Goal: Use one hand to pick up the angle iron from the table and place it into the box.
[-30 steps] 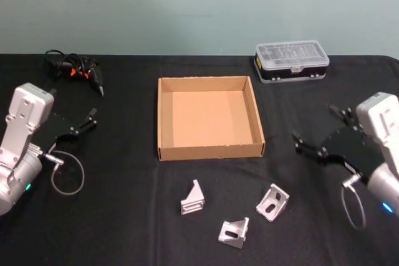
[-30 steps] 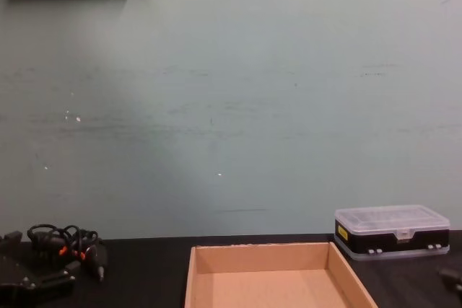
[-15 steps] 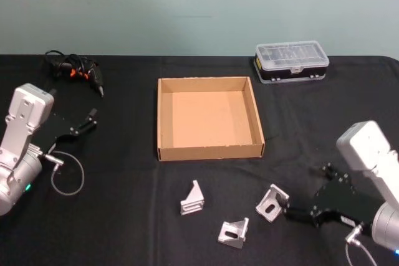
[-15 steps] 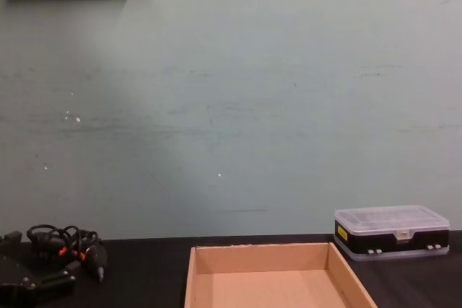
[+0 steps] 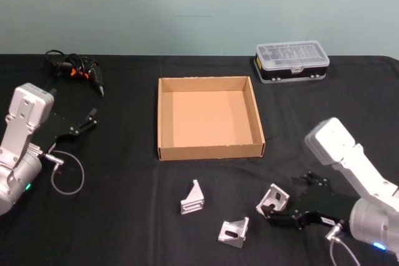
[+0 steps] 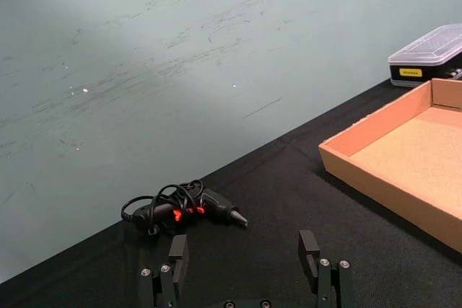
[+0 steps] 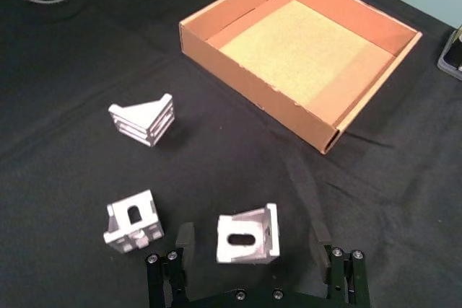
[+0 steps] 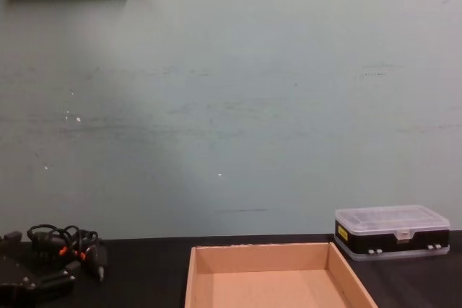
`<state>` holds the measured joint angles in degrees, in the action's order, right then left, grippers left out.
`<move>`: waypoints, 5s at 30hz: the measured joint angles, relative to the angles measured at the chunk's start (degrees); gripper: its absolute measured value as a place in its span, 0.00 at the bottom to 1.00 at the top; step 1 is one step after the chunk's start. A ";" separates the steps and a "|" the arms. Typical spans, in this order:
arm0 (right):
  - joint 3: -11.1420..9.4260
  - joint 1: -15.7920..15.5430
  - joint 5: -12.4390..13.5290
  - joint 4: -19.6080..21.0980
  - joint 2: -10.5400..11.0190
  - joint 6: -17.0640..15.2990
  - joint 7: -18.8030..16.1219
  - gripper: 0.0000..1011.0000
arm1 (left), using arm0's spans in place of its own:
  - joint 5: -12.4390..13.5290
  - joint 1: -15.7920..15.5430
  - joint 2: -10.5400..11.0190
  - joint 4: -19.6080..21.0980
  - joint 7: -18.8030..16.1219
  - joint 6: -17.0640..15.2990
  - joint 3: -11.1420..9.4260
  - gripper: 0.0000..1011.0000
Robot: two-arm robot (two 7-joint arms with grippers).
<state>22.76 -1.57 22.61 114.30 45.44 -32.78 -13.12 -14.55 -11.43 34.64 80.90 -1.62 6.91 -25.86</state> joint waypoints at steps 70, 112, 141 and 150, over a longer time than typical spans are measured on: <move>-0.83 1.21 -3.03 -3.80 -7.54 -5.31 2.05 0.11 | 0.00 0.00 0.00 0.00 0.00 0.00 0.00 0.99; 4.97 24.28 -11.68 -12.26 -20.75 -10.07 -1.94 0.06 | 0.00 0.00 0.00 0.00 0.00 0.00 0.00 0.99; 5.71 33.64 -18.10 -42.37 -33.20 1.98 0.58 0.06 | 0.00 0.00 0.00 0.00 0.00 0.00 0.00 0.99; 5.44 33.92 -18.41 -43.76 -33.61 3.10 0.39 0.06 | 0.00 0.00 0.00 0.00 0.00 0.00 0.00 0.99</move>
<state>28.20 32.35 4.21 70.55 11.83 -29.68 -12.73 -14.55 -11.43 34.65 80.90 -1.62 6.91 -25.86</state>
